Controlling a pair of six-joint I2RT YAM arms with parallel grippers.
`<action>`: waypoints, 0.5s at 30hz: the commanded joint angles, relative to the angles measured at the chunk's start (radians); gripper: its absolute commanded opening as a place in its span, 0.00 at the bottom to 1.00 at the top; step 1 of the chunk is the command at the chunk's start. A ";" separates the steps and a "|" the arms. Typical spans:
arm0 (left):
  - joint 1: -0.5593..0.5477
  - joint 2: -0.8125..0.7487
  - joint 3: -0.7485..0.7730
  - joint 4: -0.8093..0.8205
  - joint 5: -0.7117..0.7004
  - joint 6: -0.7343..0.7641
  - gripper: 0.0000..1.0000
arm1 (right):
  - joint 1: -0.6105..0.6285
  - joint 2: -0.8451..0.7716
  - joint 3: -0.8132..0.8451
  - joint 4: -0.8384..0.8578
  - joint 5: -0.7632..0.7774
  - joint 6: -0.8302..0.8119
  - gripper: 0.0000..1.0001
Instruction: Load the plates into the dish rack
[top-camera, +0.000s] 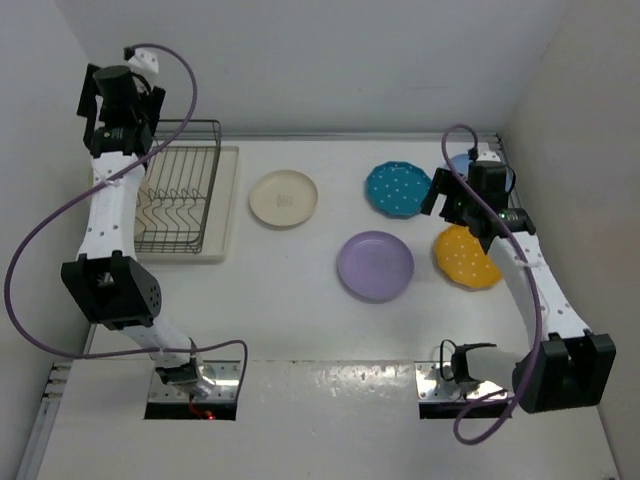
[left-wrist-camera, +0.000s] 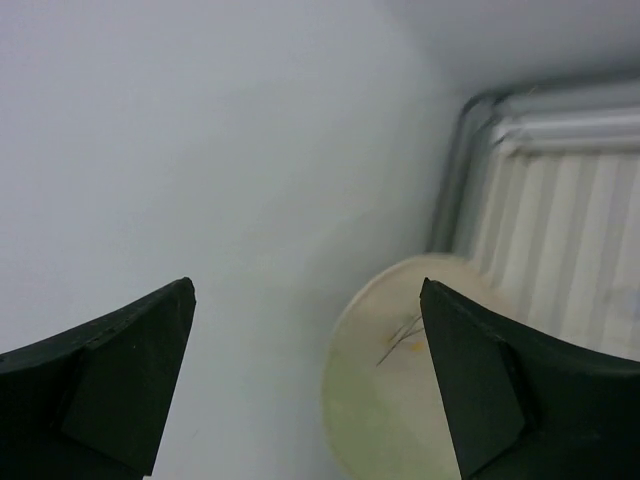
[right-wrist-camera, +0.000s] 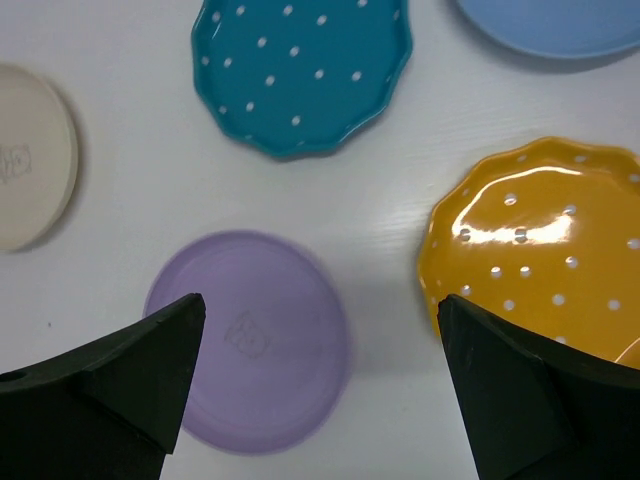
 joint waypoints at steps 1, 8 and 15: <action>-0.041 -0.047 0.198 -0.271 0.337 -0.235 1.00 | -0.082 0.038 0.071 0.006 -0.050 0.011 1.00; -0.273 -0.035 0.101 -0.519 0.830 -0.213 1.00 | -0.319 0.257 0.166 0.080 0.013 0.165 1.00; -0.359 -0.026 -0.097 -0.519 0.589 -0.226 1.00 | -0.428 0.653 0.426 0.147 0.104 0.251 1.00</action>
